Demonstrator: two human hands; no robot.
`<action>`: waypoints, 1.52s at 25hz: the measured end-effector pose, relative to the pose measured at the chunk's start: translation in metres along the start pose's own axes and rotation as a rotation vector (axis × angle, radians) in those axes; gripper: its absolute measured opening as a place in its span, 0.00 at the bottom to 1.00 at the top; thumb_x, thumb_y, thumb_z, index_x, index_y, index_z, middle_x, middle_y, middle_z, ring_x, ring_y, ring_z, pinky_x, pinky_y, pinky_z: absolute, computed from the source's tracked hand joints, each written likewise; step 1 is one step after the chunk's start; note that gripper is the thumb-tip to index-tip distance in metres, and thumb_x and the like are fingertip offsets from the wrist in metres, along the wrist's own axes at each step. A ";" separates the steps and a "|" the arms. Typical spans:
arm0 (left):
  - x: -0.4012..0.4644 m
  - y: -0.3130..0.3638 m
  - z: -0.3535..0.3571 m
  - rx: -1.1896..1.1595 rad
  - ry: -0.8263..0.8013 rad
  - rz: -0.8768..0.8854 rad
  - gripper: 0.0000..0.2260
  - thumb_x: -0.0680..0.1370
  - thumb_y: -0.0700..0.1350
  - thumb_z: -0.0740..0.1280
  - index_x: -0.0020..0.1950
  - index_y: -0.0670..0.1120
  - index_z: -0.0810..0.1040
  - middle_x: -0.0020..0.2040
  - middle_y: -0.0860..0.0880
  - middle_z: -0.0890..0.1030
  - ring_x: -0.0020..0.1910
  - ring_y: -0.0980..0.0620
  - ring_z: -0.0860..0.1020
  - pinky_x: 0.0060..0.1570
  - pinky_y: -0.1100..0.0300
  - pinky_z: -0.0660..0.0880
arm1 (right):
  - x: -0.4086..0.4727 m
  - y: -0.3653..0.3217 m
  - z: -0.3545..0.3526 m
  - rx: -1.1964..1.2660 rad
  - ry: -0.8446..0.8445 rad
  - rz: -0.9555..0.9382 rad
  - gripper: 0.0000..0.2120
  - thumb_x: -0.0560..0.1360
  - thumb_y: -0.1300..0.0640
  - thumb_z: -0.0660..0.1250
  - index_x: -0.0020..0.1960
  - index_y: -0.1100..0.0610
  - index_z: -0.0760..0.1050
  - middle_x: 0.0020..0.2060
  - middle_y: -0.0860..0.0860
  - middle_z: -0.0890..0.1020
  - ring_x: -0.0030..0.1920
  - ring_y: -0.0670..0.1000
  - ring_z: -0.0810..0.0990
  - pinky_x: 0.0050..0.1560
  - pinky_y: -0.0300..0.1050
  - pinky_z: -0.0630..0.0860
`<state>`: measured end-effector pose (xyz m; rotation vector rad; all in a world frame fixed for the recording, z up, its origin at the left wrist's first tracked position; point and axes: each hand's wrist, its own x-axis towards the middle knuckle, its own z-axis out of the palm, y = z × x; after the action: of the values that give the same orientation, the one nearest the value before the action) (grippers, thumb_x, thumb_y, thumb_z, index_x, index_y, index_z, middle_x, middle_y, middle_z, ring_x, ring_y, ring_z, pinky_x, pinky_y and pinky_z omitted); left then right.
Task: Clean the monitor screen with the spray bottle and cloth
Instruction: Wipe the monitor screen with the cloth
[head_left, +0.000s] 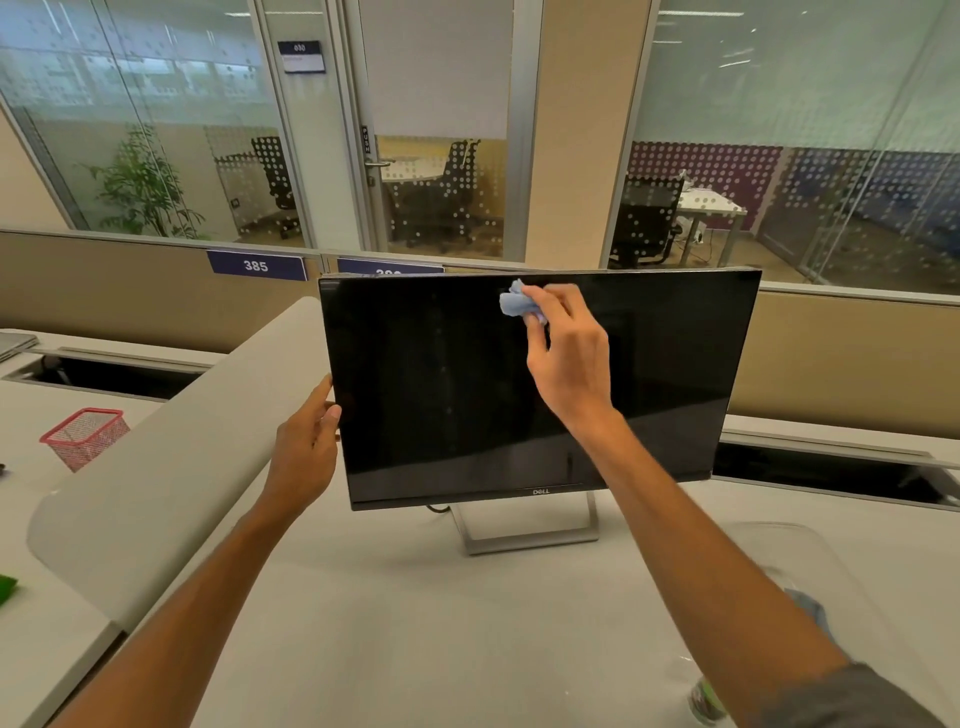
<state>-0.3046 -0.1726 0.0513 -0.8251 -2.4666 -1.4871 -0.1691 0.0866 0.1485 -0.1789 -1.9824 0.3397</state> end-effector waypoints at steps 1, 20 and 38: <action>0.000 0.000 0.000 -0.005 0.000 -0.001 0.21 0.82 0.47 0.54 0.76 0.49 0.60 0.68 0.41 0.74 0.65 0.40 0.74 0.63 0.41 0.73 | 0.009 -0.001 0.002 -0.042 -0.009 -0.005 0.14 0.75 0.63 0.67 0.60 0.59 0.76 0.51 0.54 0.79 0.45 0.49 0.79 0.46 0.39 0.80; -0.002 -0.004 -0.001 0.007 -0.017 0.010 0.22 0.82 0.47 0.53 0.76 0.49 0.58 0.67 0.40 0.73 0.65 0.40 0.73 0.61 0.40 0.74 | -0.065 -0.028 0.046 0.019 -0.222 -0.232 0.08 0.78 0.59 0.64 0.54 0.54 0.79 0.49 0.51 0.79 0.41 0.50 0.78 0.36 0.42 0.78; -0.003 0.000 0.000 0.049 -0.018 0.042 0.22 0.82 0.44 0.55 0.76 0.48 0.58 0.67 0.41 0.73 0.64 0.41 0.75 0.59 0.39 0.75 | -0.103 -0.052 0.083 -0.027 -0.498 -0.531 0.10 0.77 0.61 0.63 0.54 0.60 0.79 0.48 0.55 0.80 0.42 0.52 0.77 0.43 0.47 0.77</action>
<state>-0.3021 -0.1742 0.0498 -0.8794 -2.4717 -1.4061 -0.1996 -0.0039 0.0429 0.4531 -2.4257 0.0062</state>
